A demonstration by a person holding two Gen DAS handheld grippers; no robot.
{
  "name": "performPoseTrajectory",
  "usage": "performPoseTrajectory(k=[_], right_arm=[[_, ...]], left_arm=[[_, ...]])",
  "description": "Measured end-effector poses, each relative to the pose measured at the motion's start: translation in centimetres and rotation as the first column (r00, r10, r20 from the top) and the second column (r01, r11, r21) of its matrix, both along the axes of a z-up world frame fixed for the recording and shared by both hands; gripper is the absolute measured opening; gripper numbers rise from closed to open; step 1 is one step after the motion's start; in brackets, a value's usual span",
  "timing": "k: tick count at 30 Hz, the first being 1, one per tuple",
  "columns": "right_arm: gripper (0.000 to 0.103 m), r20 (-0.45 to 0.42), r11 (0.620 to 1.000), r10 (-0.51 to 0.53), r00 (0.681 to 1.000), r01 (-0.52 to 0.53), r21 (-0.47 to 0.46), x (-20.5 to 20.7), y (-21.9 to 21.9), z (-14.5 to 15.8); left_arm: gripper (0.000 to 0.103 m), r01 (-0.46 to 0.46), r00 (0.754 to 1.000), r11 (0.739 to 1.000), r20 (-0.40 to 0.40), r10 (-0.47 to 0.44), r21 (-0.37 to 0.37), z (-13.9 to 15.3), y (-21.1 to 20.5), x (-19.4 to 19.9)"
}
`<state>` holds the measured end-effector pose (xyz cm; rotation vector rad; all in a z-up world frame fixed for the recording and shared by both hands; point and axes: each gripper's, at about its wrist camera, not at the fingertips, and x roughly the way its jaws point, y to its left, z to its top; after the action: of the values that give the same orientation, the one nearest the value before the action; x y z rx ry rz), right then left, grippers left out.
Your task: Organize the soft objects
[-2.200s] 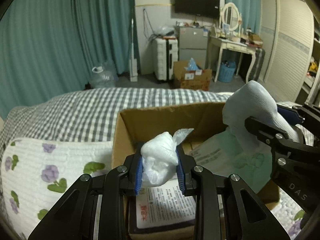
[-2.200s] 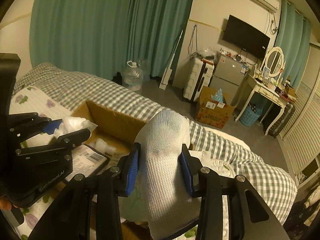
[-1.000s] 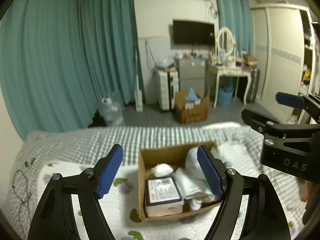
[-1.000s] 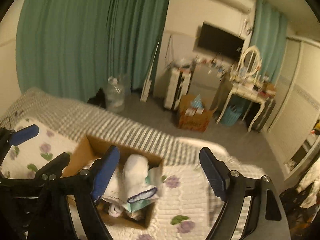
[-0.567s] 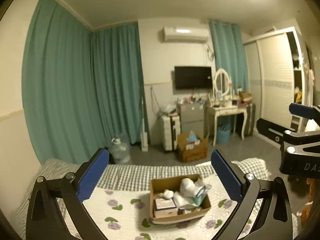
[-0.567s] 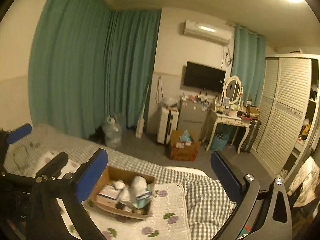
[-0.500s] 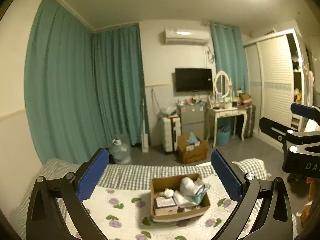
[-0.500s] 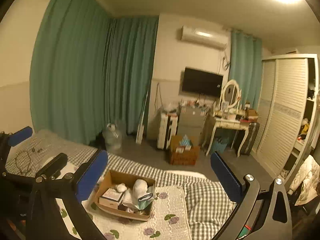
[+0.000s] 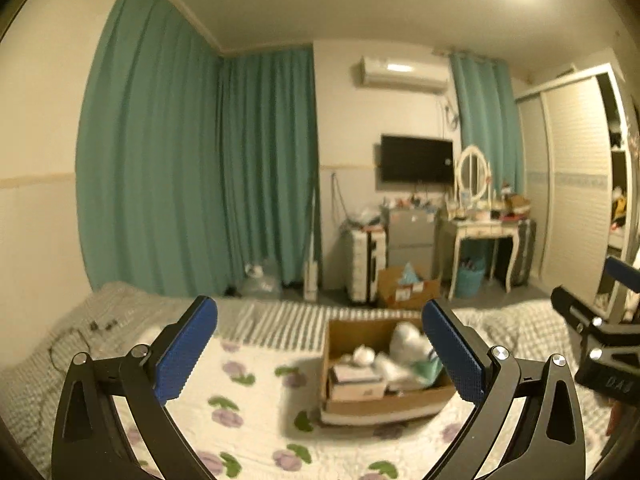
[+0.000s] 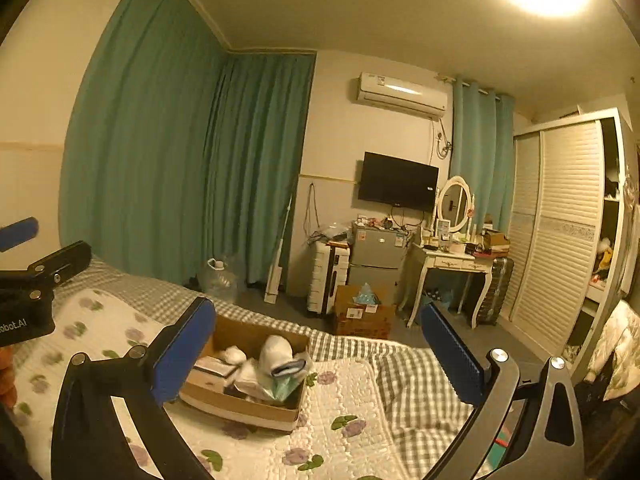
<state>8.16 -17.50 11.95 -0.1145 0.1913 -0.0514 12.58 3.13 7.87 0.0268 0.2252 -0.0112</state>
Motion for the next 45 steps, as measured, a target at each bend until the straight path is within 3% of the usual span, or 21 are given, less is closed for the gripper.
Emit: performPoseTrajectory(k=[6, 12, 45], right_arm=[[0.103, -0.07, 0.998, 0.016, 0.997, -0.012, 0.068, 4.3, -0.9, -7.2], [0.103, -0.143, 0.997, 0.045, 0.989, -0.037, 0.062, 6.4, -0.2, -10.8], [0.103, -0.18, 0.997, 0.042, 0.983, -0.031, 0.064, 6.4, 0.1, -11.4]], left_arm=[[0.103, -0.016, 0.995, 1.0, -0.097, 0.017, 0.01, -5.7, 0.5, 2.7], [0.103, -0.005, 0.991, 1.0, -0.134, 0.006, 0.002, -7.5, 0.7, 2.6], [0.103, 0.006, 0.988, 1.0, -0.153, -0.004, 0.009, -7.8, 0.6, 2.5]])
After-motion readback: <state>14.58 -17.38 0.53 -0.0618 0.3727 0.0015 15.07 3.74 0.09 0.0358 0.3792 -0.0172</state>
